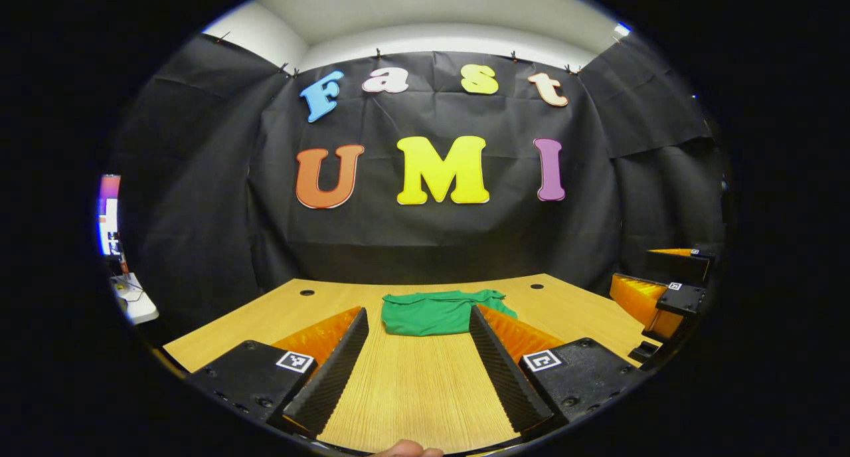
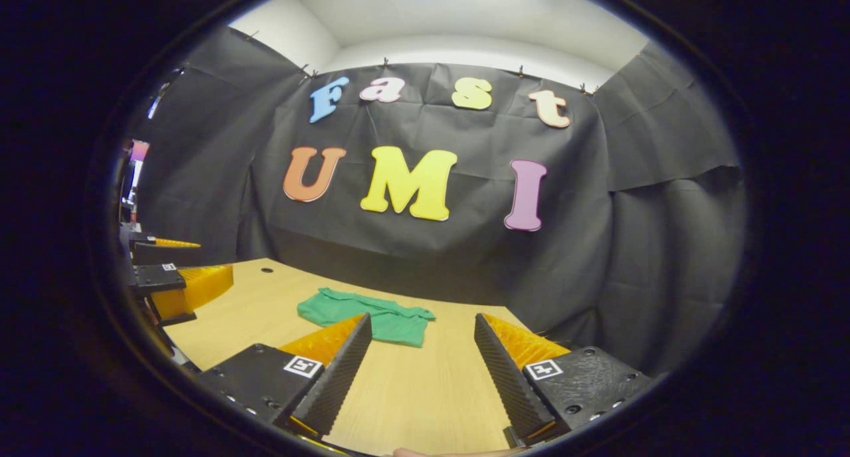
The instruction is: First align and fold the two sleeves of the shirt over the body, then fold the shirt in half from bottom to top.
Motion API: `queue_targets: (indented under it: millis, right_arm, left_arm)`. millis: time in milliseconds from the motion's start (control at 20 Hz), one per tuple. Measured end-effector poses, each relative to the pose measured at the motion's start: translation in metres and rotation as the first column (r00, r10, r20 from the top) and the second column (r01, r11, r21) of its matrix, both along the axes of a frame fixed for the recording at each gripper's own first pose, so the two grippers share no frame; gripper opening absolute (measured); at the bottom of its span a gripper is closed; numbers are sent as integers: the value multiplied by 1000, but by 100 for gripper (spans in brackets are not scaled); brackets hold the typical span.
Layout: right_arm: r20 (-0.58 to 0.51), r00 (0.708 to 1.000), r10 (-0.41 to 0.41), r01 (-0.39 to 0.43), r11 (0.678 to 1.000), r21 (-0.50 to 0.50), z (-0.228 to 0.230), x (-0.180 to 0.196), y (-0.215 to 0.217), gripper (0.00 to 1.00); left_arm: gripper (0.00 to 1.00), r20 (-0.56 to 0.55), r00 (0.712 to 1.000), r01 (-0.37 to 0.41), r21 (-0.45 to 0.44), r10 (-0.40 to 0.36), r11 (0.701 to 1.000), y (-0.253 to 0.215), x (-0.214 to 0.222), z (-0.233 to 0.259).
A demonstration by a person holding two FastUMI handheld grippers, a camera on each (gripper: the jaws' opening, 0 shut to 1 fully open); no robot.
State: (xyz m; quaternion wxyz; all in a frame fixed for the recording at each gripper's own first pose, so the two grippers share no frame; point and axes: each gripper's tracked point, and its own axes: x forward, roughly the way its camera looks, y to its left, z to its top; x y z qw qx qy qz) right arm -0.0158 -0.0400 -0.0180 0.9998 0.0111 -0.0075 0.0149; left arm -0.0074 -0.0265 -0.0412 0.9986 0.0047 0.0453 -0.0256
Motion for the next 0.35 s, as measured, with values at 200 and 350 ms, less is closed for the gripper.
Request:
queue_targets:
  millis: [200,350]
  right_arm:
    - [-10,999,-33,33,999,30,-4,10,-12,95]
    - [-22,999,-46,47,998,30,-8,11,-17,95]
  left_arm:
    - [98,-6,1000,-9,24,9,1000,4,4,-3]
    - [98,-24,1000,6,8,-6,1000,0,7,-9]
